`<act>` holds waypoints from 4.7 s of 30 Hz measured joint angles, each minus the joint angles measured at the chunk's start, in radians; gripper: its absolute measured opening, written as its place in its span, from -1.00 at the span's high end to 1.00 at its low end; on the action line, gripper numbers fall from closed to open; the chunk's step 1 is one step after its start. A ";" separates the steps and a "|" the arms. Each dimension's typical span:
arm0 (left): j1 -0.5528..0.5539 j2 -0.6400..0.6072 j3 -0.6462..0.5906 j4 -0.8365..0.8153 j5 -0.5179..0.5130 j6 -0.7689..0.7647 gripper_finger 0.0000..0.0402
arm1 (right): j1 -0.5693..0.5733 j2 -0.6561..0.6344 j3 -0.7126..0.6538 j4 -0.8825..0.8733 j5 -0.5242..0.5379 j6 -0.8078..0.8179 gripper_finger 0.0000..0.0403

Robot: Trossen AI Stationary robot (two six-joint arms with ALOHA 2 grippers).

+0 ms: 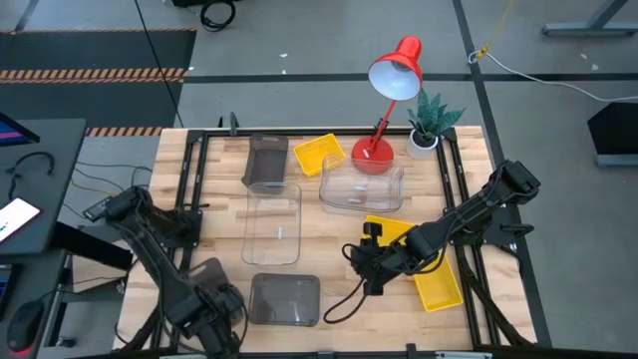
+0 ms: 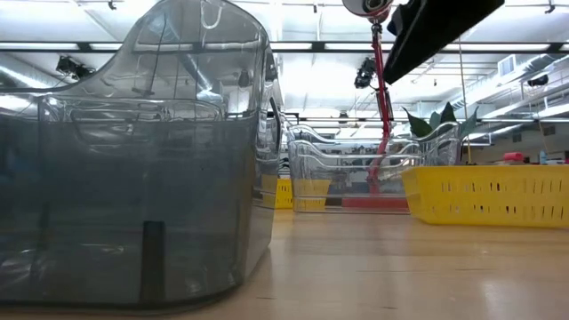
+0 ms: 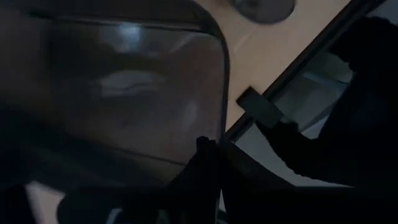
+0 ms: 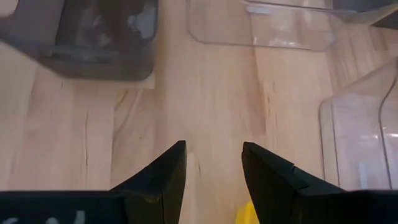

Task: Stack baskets by color
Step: Stack the left black bin on the right black bin

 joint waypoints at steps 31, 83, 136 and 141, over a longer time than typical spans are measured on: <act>0.177 0.000 0.355 0.124 -0.339 -0.056 0.97 | 0.073 0.001 -0.352 0.764 -0.127 -0.202 0.20; 0.331 0.220 0.366 0.162 -0.159 -0.113 0.18 | 0.111 -0.101 -0.365 0.568 -0.106 -0.297 0.20; 0.396 0.209 0.232 -0.004 -0.273 1.111 0.60 | 0.103 -0.101 -0.365 0.588 -0.106 -0.221 0.20; 0.408 0.209 0.232 0.013 -0.247 1.136 0.86 | 0.103 -0.101 -0.365 0.581 -0.106 -0.223 0.20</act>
